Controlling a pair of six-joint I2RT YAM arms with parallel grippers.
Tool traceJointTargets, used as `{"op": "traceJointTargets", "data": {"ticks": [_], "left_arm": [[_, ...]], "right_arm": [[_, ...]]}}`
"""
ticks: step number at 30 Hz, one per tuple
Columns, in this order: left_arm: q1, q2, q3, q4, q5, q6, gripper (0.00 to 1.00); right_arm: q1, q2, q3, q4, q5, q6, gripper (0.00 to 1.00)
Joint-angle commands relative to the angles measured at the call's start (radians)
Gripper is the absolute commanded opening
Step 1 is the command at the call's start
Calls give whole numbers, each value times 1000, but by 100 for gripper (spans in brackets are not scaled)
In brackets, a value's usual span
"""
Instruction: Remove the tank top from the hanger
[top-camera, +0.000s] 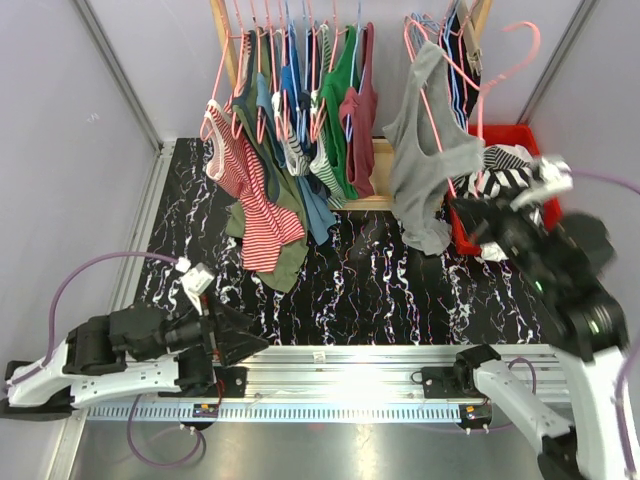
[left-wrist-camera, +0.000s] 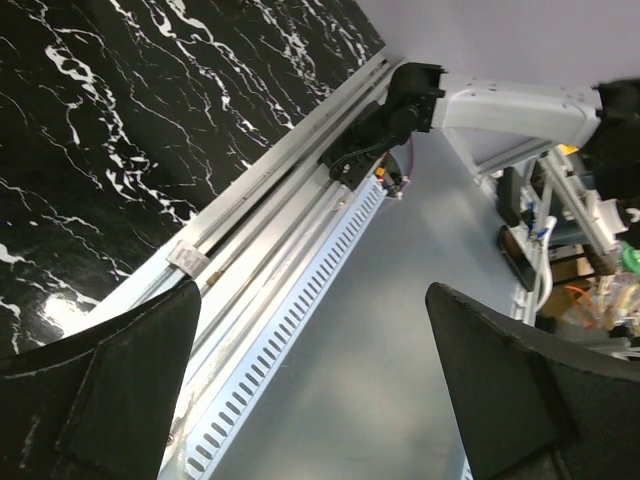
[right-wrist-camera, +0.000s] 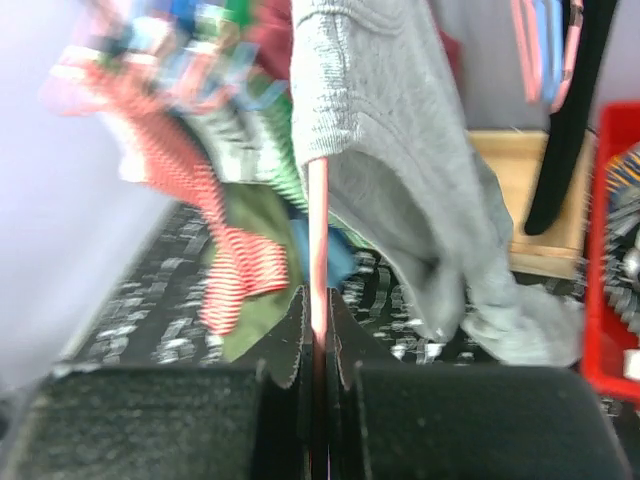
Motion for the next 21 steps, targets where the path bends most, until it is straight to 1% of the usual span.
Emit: {"op": "traceJointTargets", "data": {"ticks": [1,2,4,5,7,8,10,11,14,16,19,21], "left_arm": [[-6,91,61,107,-47,88,99],[-6,102,79,118,-67,111,99],[-6,131,90,150,-93,134,99],[-6,138,97,162,-116,159,99],[-5,183,107,183,-126,184,99],[-5,203,114,188,-117,208,99],[-6,268,125,199,-104,228,99],[-6,290,128,203,-85,245,99],[-5,356,131,254,-28,269,99],[-5,373,121,295,-11,273,99],[-5,367,96,329,-3,271,99],[-6,352,58,380,-3,263,99]], "right_arm": [[2,-159,-24,-35,-118,78,0],[2,-222,-26,-57,-181,78,0],[1,-280,-15,-130,-258,86,0],[1,-287,-12,-158,-370,83,0],[1,-282,2,-253,-489,70,0],[1,-273,-1,-278,-590,63,0],[-1,-271,-45,-304,-693,50,0],[1,-265,-58,-316,-768,46,0],[1,-255,-95,-388,-890,-11,0],[16,-268,-128,-385,-905,-1,0],[34,-273,-153,-390,-858,1,0],[40,-262,-191,-347,-901,18,0]]}}
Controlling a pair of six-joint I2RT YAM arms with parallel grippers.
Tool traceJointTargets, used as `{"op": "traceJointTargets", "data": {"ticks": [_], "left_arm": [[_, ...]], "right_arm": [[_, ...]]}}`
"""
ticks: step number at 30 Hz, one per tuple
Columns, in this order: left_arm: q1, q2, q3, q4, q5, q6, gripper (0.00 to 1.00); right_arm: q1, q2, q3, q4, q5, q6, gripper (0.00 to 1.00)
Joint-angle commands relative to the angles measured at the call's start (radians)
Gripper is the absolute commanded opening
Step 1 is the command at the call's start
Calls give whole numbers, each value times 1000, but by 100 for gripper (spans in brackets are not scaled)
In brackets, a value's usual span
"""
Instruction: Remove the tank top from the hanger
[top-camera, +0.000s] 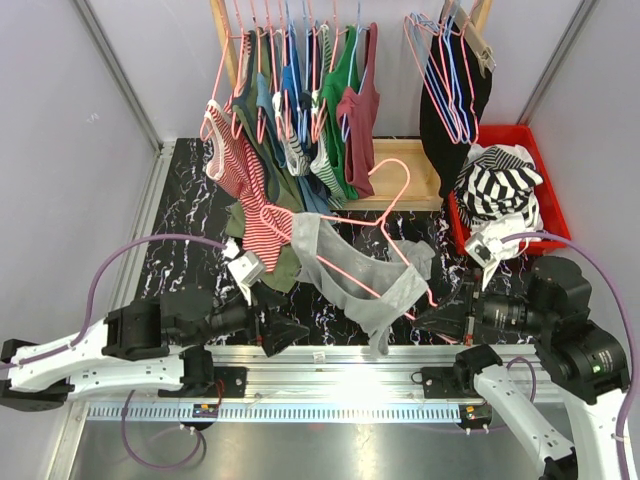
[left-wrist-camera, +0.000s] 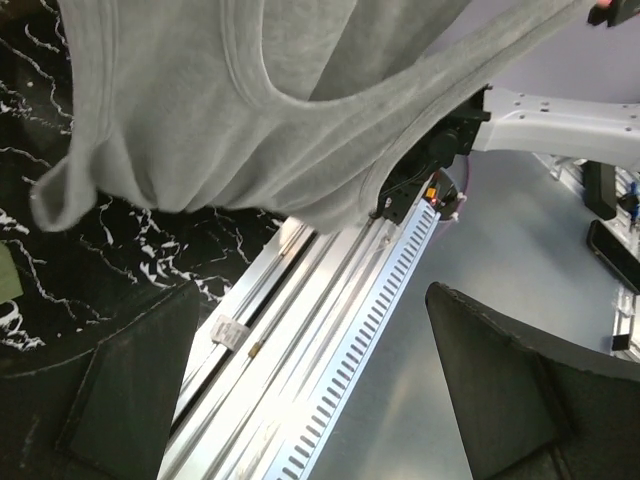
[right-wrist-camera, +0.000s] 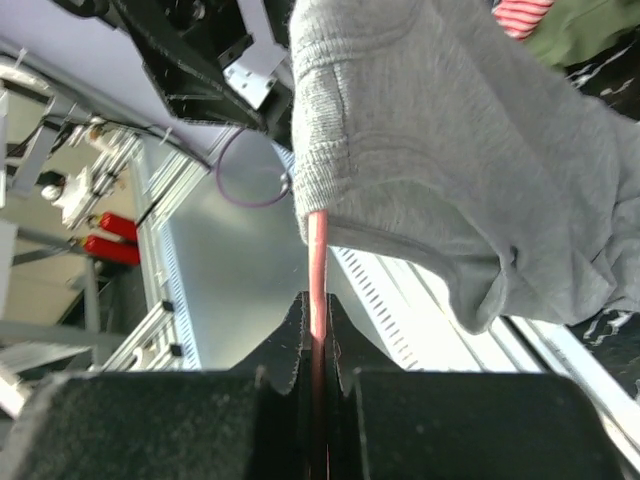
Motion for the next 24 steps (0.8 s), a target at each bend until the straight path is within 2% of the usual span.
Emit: {"op": "traceJointTargets", "data": {"ticks": [1,5,6,12,14,15,17,18,21,22,24], "left_arm": [[-5,-29,-40,149,20,16,99],[-6,-18,-83,192,-66,8,99],[-6,-23,-99,250,-77,8,99],[-6,15,-136,347,-281,45,99],[-6,20,-140,376,-331,77,96],[-6,19,-142,401,-345,89,85],[-6,14,-143,407,-391,114,72],[-6,5,-145,412,-414,120,59],[-6,-32,-155,401,-454,132,41],[-6,-43,-162,395,-478,129,29],[-5,-87,-177,390,-492,117,18]], "right_arm": [[18,12,-27,84,-128,12,0],[41,46,-23,92,-118,9,0],[47,60,-21,95,-118,9,0],[64,80,-26,93,-110,15,0],[70,85,-26,92,-101,15,0],[74,85,-29,86,-98,12,0],[84,86,-33,86,-90,9,0],[89,89,-35,82,-84,9,0],[106,98,-33,78,-73,4,0],[110,102,-32,76,-64,1,0],[127,111,-29,66,-32,-5,0]]}}
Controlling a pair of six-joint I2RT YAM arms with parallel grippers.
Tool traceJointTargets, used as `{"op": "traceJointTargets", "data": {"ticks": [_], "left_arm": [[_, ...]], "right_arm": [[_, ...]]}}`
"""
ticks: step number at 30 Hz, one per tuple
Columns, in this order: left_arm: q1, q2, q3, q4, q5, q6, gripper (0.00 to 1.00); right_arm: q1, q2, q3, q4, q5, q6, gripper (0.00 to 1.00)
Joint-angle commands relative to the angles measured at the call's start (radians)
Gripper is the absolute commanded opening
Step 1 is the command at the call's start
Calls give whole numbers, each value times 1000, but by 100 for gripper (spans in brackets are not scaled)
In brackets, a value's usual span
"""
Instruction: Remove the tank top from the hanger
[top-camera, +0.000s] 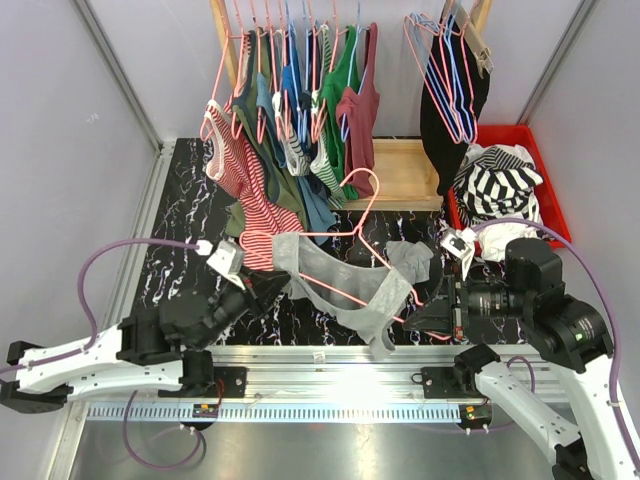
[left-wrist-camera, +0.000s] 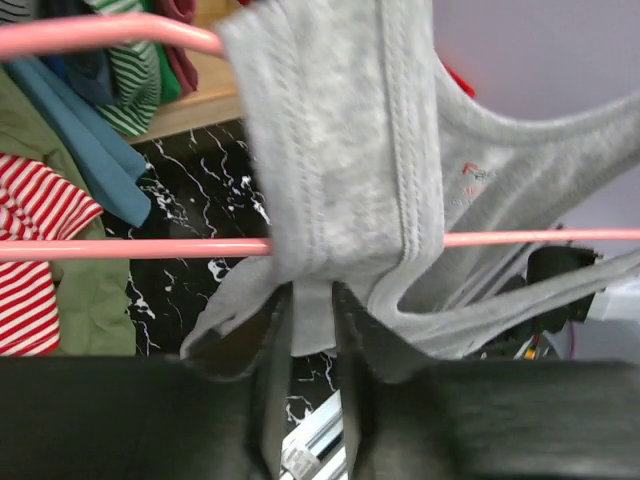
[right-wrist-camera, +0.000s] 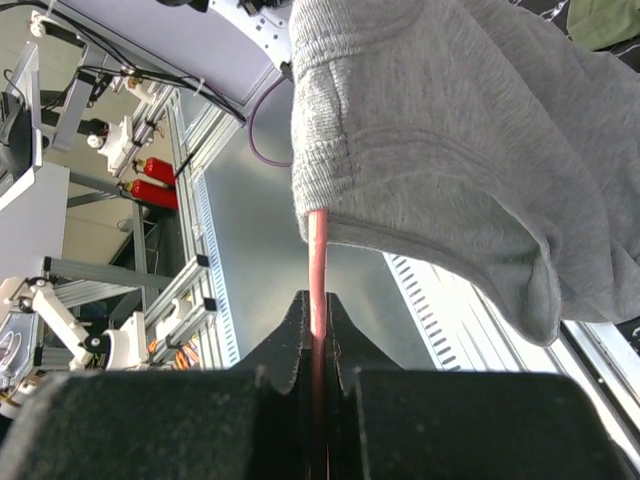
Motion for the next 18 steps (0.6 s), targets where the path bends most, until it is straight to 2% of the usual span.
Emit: {"op": "traceJointTargets", "data": {"ticks": [1,3,7,8,9,10,11,14,18], "left_arm": [[-6,-73,-22,65,-107,3,6],[-6,-112,-26,40,-114,-8,0],[-6,-152,-33,2,-124,-32,0],[-5,-158,-39,17,-113,-31,6],[-6,-155,-45,23,-86,-35,19],[-6,-149,-47,29,-69,-35,39],[-5,-132,-46,34,-52,-35,53],[-5,-95,-33,42,3,-34,64],[-6,-90,-30,81,-16,-14,70]], "right_arm": [[32,24,12,25,49,-17,0],[51,38,12,11,81,-23,0],[61,50,16,16,88,-25,0],[61,51,22,11,94,-25,0],[61,54,27,13,106,-29,0],[62,59,33,10,118,-29,0],[61,62,45,5,127,-32,0],[61,76,55,7,132,-35,0],[70,82,42,10,100,-37,0]]}}
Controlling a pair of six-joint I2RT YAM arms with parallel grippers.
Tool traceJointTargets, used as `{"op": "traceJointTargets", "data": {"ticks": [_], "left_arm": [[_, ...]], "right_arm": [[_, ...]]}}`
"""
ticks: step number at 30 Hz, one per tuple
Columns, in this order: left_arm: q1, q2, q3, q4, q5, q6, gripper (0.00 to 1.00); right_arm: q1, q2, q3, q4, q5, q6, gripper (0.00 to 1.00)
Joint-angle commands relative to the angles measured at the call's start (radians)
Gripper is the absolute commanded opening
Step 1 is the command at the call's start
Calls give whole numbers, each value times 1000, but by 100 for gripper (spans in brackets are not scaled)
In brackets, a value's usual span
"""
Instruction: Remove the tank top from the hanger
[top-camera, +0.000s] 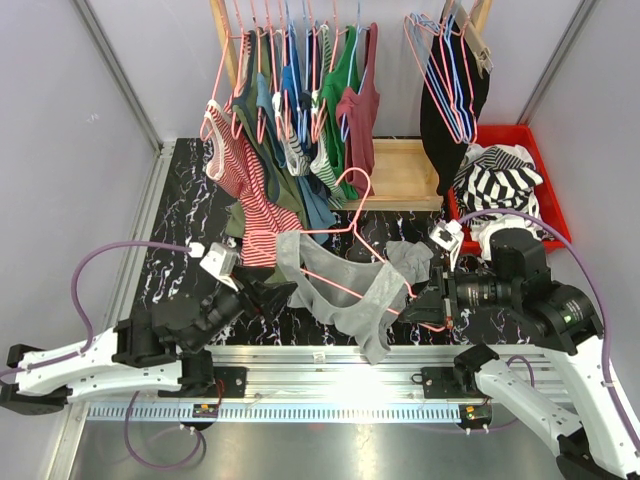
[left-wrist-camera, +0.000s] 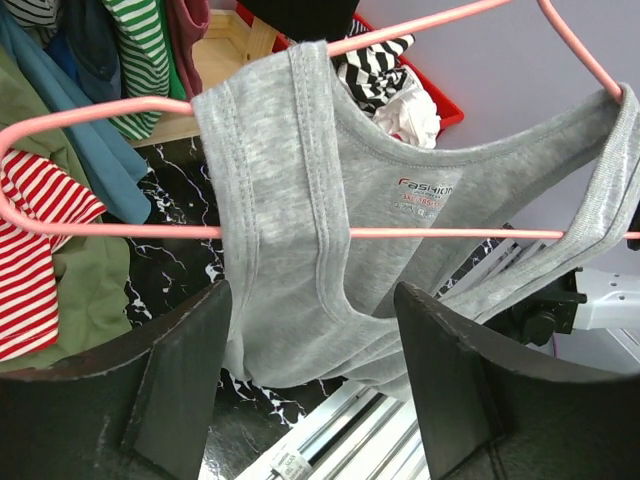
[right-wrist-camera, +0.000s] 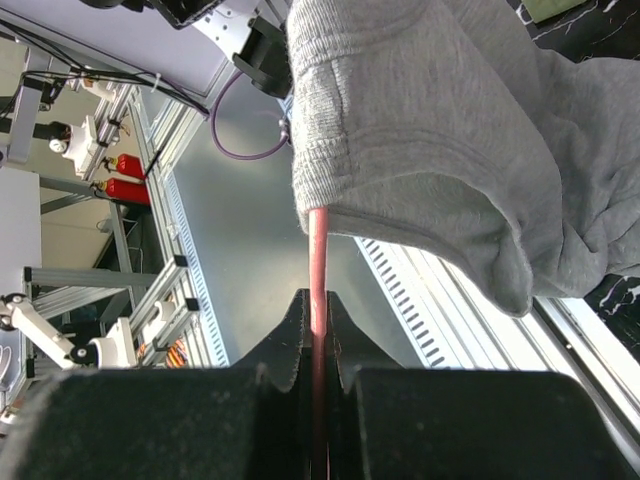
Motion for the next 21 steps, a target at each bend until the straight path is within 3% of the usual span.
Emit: {"op": "traceJointTargets", "data": {"ticks": [1,9,14,21], "left_arm": [[-6,-6,4,110,-9,14,71],[-6,95,53,-8,-29,-99,68],[-6,64,18,1,-27,-139,67],[-5,81,-21,121,-70,-58,72]], "right_arm": [[20,1,28,35,-12,-20,0],[22,-6,80,31,103,-26,0],[22,-36,85,100,214,18,0],[22,-39,45,132,103,31,0]]}}
